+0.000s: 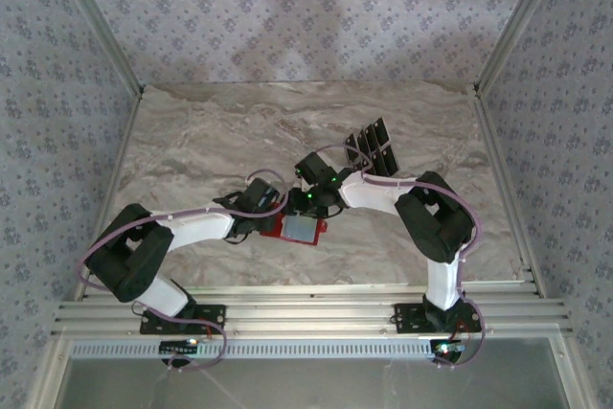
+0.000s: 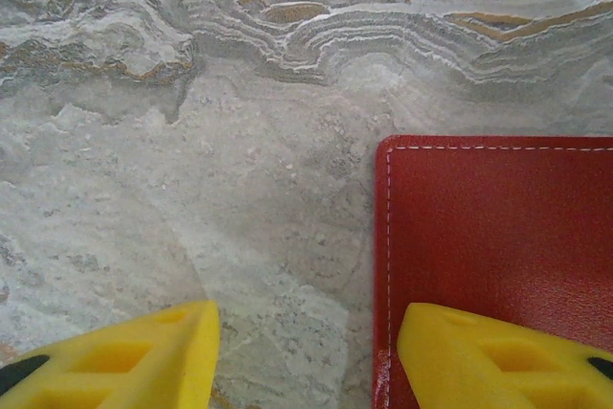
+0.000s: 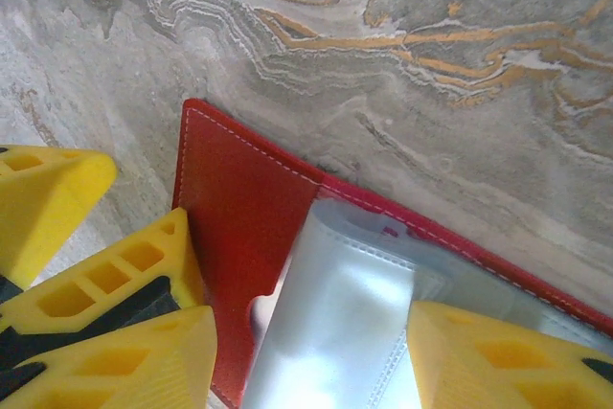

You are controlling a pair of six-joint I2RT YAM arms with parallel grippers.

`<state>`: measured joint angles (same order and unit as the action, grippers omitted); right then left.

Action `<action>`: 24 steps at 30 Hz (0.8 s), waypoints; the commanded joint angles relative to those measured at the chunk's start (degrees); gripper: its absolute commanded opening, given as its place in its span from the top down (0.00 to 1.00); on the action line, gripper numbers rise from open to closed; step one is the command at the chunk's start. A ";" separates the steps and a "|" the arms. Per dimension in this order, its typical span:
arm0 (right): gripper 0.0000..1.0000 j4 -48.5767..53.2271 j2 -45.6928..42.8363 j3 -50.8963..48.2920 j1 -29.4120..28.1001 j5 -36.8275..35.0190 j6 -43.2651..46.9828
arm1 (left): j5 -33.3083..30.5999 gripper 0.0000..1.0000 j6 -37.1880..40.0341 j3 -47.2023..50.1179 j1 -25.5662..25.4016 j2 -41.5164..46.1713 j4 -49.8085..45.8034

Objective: Put the credit cards into the card holder
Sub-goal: Flip over the card slot on the card holder.

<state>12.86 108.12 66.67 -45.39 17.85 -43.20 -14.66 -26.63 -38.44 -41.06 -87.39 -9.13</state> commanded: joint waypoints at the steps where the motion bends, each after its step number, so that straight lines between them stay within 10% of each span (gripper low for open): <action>1: 0.43 -0.85 1.05 2.83 -0.75 2.05 -1.69 | 2.77 0.44 -0.70 2.27 -0.94 -2.63 0.51; 24: 0.43 -1.93 3.18 7.43 -1.36 3.69 -4.29 | 0.14 0.42 -0.62 3.56 -0.99 5.44 -3.57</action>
<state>13.87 110.19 71.68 -46.04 20.91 -45.71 -15.97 -28.25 -35.99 -41.01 -84.12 -9.13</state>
